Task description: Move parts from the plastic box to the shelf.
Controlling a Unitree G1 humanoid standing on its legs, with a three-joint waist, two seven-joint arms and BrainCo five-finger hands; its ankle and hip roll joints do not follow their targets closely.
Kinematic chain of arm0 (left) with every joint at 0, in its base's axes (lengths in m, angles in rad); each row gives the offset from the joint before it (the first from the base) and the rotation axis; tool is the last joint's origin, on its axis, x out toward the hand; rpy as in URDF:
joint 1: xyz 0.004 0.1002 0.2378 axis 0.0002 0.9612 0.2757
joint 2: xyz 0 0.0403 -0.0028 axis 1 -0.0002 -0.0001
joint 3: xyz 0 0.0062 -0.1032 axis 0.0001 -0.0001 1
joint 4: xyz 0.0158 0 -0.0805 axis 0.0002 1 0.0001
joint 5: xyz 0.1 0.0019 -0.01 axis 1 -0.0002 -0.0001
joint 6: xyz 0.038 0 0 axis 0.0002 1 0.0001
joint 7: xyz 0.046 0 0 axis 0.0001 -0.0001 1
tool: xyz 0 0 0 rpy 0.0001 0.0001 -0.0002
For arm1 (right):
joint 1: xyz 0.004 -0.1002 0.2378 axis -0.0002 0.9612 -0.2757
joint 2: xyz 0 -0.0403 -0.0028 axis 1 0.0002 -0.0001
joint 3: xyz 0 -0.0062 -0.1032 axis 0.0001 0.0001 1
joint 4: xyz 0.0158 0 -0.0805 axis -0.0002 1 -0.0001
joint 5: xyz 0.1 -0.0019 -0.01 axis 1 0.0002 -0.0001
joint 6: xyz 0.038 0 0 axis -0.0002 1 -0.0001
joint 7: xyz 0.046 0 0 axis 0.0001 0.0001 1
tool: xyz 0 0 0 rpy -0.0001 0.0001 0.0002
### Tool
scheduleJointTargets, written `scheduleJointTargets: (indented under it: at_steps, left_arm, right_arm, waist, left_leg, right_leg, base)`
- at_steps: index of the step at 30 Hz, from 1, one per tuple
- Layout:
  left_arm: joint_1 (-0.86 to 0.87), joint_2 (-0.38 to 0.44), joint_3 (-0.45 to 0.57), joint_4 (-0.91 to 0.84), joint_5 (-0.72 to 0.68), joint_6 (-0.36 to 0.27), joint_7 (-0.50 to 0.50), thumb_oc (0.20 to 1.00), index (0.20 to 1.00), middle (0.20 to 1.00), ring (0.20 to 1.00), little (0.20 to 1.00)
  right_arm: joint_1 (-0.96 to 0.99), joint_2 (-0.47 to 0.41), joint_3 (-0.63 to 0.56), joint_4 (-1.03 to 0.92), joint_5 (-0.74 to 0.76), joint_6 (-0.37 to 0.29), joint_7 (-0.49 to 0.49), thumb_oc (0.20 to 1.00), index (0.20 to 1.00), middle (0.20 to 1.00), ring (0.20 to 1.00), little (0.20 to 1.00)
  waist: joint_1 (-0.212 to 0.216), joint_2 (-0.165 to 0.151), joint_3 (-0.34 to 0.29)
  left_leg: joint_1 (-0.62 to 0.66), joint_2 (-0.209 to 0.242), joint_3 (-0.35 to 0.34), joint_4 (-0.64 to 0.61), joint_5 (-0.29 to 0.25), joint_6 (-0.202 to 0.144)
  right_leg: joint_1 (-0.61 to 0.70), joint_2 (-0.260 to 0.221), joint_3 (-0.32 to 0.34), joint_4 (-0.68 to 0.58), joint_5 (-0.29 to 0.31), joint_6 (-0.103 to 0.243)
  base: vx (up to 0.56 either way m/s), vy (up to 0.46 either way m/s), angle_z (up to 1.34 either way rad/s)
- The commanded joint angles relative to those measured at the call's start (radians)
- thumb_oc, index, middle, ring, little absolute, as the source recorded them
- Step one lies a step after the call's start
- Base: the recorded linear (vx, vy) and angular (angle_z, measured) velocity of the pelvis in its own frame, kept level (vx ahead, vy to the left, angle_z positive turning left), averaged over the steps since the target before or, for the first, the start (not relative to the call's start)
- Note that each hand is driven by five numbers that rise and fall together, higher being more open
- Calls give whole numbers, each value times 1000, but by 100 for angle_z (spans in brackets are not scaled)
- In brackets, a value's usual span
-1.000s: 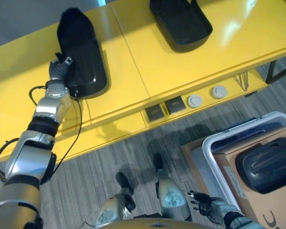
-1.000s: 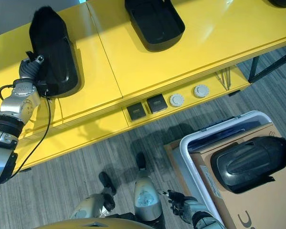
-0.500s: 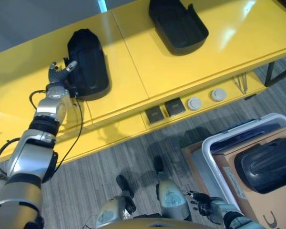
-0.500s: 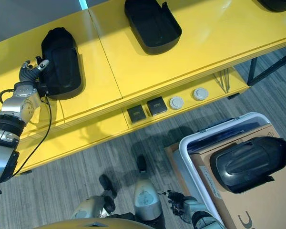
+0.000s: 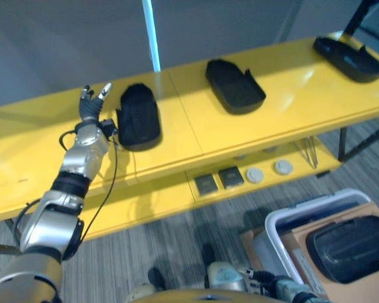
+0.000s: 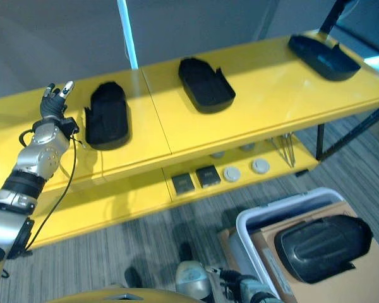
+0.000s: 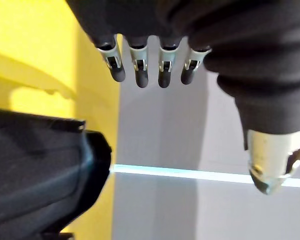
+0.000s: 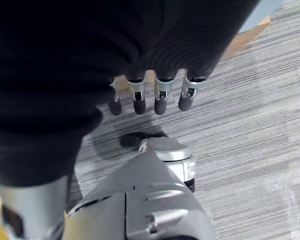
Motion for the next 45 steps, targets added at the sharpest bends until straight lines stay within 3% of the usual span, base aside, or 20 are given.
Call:
scheduleJointTargets:
  at_steps: [1, 2, 4, 6, 8, 9, 13, 23, 37, 45]
  left_arm:
    - [4, 47, 66, 13, 157, -84, 76, 1000, 1000, 1000, 1000, 1000]
    - [13, 48, 68, 8, 163, -96, 84, 1000, 1000, 1000, 1000, 1000]
    - [187, 34, 93, -172, 199, -202, -42, 1000, 1000, 1000, 1000, 1000]
    - [268, 6, 88, -273, 231, -233, -112, 1000, 1000, 1000, 1000, 1000]
    - [423, -54, 59, -435, 315, -261, -240, 200, 200, 200, 200, 200]
    - [495, -74, 36, -490, 345, -296, -376, 200, 200, 200, 200, 200]
    - [555, -81, -22, -523, 322, -299, -477, 200, 200, 200, 200, 200]
    - [537, -66, -134, -531, 226, -282, -507, 200, 200, 200, 200, 200]
    - [381, -132, -194, -401, 249, -242, -317, 200, 200, 200, 200, 200]
    - [306, -168, -187, -242, 244, -277, -250, 200, 200, 200, 200, 200]
  right_arm:
    - [6, -3, 6, 55, 9, 6, -2, 1000, 1000, 1000, 1000, 1000]
    - [8, -1, 6, 56, 11, 5, -3, 1000, 1000, 1000, 1000, 1000]
    - [24, 21, 0, 41, 32, 10, -25, 1000, 1000, 1000, 1000, 1000]
    - [31, 31, -6, 35, 33, 16, -30, 1000, 1000, 1000, 1000, 1000]
    - [46, 51, -18, 29, 33, 29, -36, 1000, 1000, 1000, 1000, 1000]
    - [50, 58, -21, 32, 27, 31, -28, 1000, 1000, 1000, 1000, 1000]
    - [48, 59, -21, 46, -1, 28, -11, 1000, 1000, 1000, 1000, 1000]
    - [42, 59, -4, 56, 59, 20, -22, 1000, 1000, 1000, 1000, 1000]
    - [72, 36, 6, 25, 40, 18, -30, 1000, 1000, 1000, 1000, 1000]
    - [61, 21, 26, -13, 27, 4, -17, 1000, 1000, 1000, 1000, 1000]
  waist:
    - [25, 20, -12]
    - [27, 20, -14]
    - [61, 4, -28]
    - [78, -3, -25]
    - [110, -13, -21]
    - [127, -16, -17]
    - [143, -15, -13]
    - [127, -2, -7]
    - [50, 2, 36]
    - [13, 4, 72]
  left_leg:
    - [-34, 74, -31, -1, -37, -52]
    - [-32, 73, -31, -1, -38, -51]
    - [-11, 68, -52, -1, -57, -39]
    - [-7, 66, -64, -1, -64, -33]
    - [-5, 60, -86, -1, -78, -22]
    - [-3, 57, -95, -1, -86, -18]
    - [-7, 52, -97, -1, -92, -13]
    - [-38, 43, -86, -1, -92, -12]
    - [-68, 48, -55, -1, -79, -15]
    - [-81, 52, -50, -1, -65, -23]
  right_leg:
    - [73, -36, -32, 2, -157, 40]
    - [75, -37, -34, 2, -158, 40]
    - [98, -41, -48, 2, -164, 38]
    - [104, -43, -53, 2, -166, 37]
    - [108, -45, -63, 2, -168, 35]
    - [112, -45, -70, 2, -170, 34]
    - [112, -48, -78, 2, -170, 37]
    - [74, -58, -75, 2, -155, 55]
    - [10, -52, -13, 2, -133, 61]
    - [-14, -45, 14, 2, -125, 55]
  base:
    - [20, 3, 8]
    - [32, 10, 9]
    - [26, -1, 18]
    - [5, -14, 20]
    - [16, -7, 29]
    - [18, 4, 26]
    - [17, 18, 15]
    - [11, 11, 1]
    - [6, -18, -9]
    - [-4, -9, -8]
